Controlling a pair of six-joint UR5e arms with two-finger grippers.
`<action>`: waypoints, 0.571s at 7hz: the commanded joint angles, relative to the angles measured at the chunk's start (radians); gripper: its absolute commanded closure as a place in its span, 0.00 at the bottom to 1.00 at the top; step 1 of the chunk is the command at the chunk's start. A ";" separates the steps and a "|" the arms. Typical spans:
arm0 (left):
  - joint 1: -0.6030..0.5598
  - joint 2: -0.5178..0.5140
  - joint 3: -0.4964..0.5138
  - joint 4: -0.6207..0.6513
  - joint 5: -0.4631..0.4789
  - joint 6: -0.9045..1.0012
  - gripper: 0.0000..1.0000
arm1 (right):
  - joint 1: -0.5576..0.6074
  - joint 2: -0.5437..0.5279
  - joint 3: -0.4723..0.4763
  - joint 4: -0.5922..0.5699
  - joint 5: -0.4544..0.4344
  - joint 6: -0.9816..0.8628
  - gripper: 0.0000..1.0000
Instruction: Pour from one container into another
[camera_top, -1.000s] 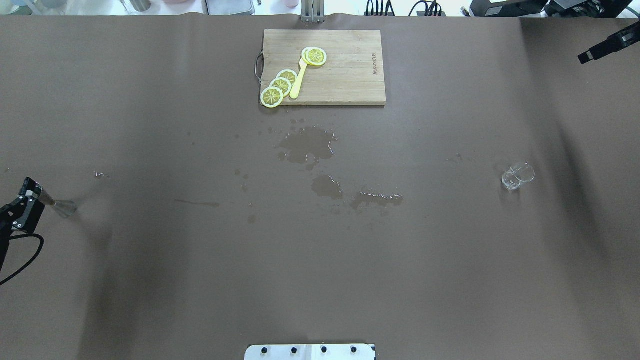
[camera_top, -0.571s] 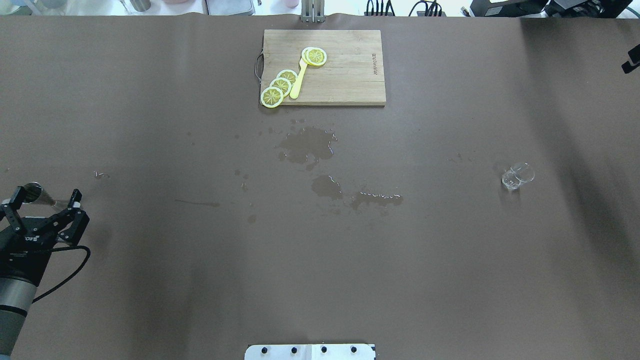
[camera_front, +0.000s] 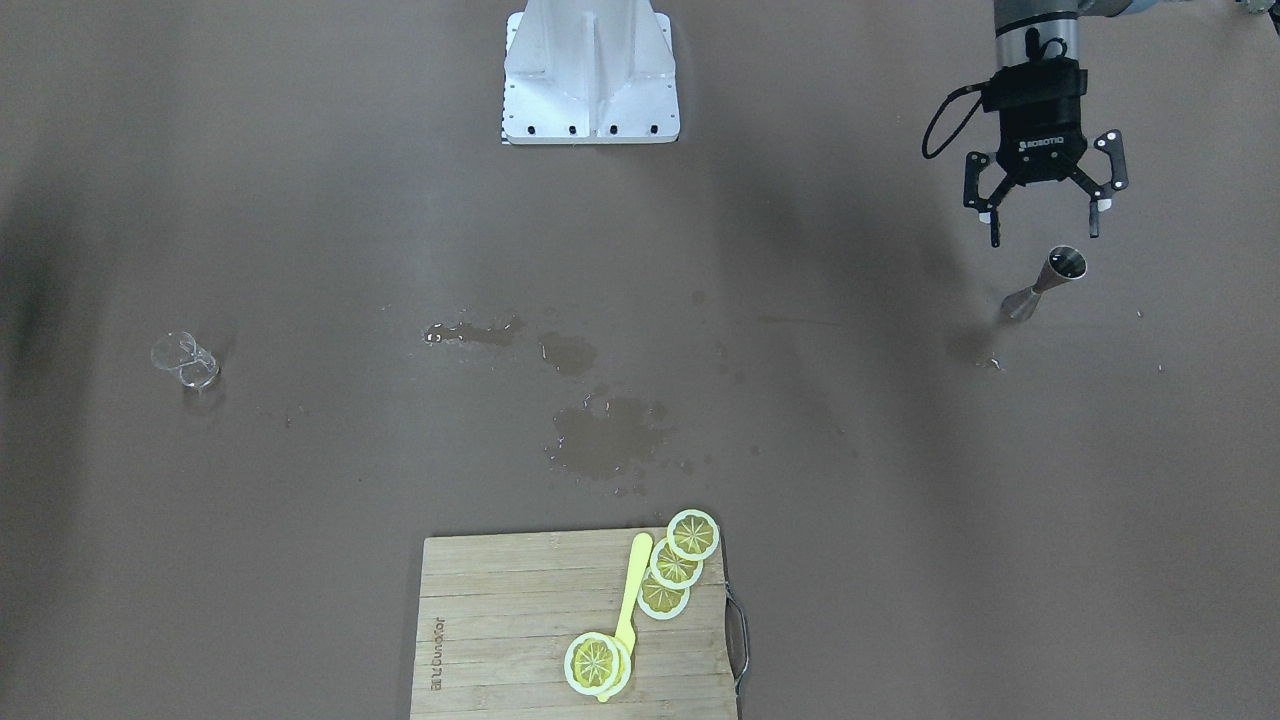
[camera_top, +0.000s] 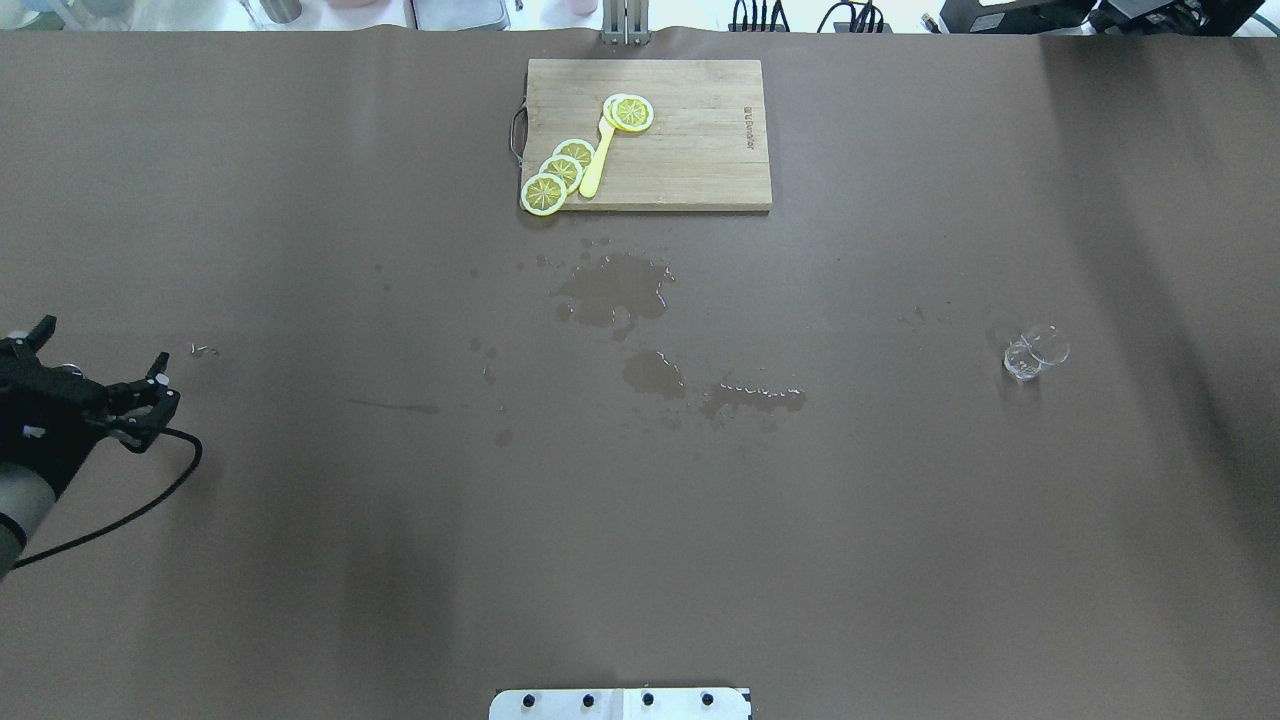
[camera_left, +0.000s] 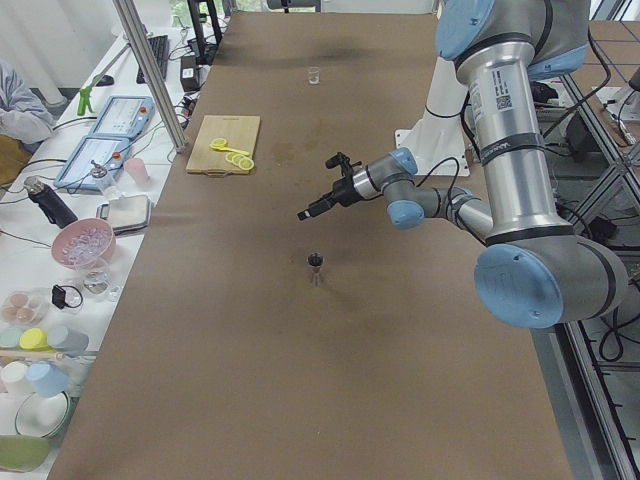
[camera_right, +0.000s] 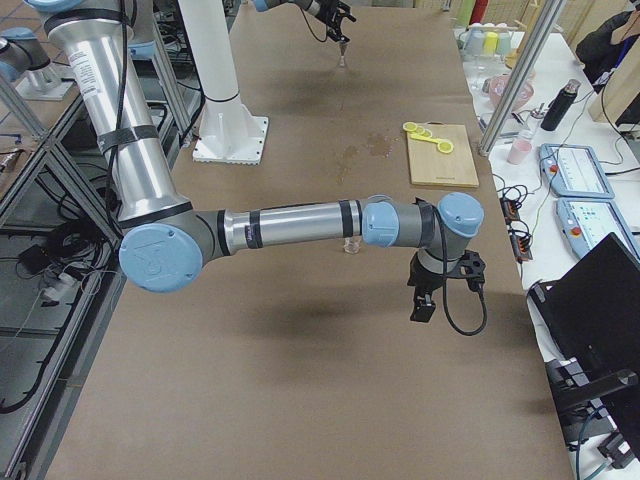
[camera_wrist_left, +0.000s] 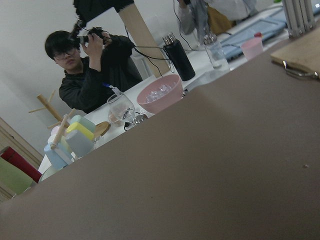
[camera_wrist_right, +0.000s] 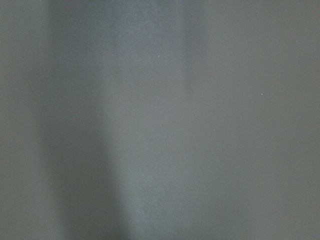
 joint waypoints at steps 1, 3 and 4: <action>-0.255 -0.016 0.016 0.036 -0.363 0.107 0.01 | 0.013 0.013 0.004 -0.049 0.004 0.001 0.00; -0.419 -0.030 0.083 0.098 -0.584 0.226 0.01 | 0.018 0.017 0.018 -0.051 0.002 0.017 0.00; -0.551 -0.056 0.141 0.110 -0.750 0.368 0.01 | 0.022 0.008 0.021 -0.052 0.007 0.018 0.00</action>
